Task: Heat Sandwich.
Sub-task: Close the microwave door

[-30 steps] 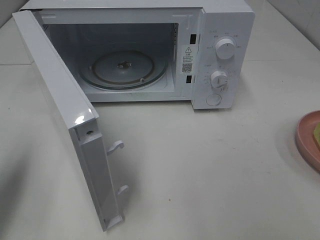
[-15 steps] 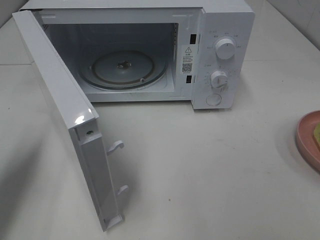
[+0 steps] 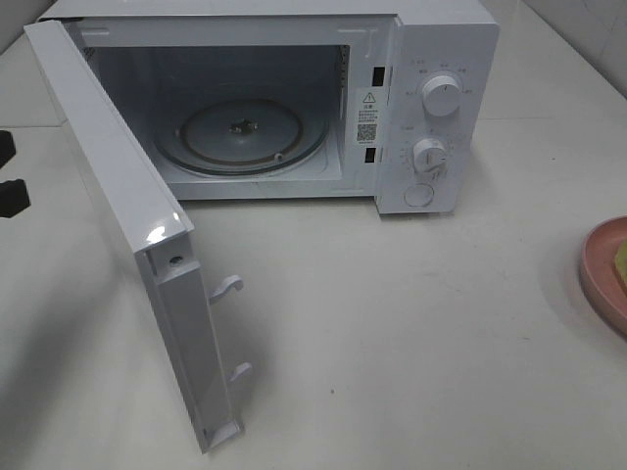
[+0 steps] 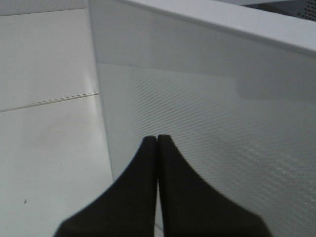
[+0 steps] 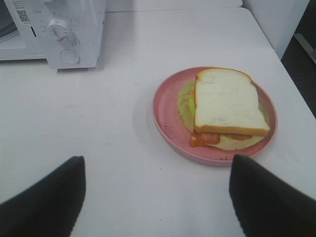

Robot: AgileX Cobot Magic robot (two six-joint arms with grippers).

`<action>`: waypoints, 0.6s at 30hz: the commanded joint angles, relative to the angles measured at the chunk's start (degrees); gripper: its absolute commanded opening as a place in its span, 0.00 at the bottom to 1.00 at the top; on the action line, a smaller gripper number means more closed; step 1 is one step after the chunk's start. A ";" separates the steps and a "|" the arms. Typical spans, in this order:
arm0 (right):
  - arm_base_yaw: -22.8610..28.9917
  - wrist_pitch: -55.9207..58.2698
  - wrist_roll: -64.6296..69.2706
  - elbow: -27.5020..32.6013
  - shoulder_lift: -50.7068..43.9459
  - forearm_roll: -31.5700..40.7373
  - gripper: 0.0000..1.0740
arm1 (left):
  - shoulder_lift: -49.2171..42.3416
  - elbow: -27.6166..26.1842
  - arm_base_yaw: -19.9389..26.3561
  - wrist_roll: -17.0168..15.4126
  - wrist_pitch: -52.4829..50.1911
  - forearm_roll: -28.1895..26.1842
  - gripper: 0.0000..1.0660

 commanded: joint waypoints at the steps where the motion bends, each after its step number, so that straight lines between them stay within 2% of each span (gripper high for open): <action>1: 0.11 -0.34 -0.69 0.06 -1.49 0.40 0.71 | 2.46 -1.78 -2.86 -0.11 -1.49 0.52 0.00; 13: 0.11 -0.34 -0.69 0.06 -1.49 0.40 0.71 | 8.42 -5.21 -10.54 -0.17 -4.35 -1.55 0.00; 18: 0.11 -0.34 -0.69 0.06 -1.49 0.40 0.71 | 10.66 -7.45 -14.21 1.66 -4.24 -4.13 0.00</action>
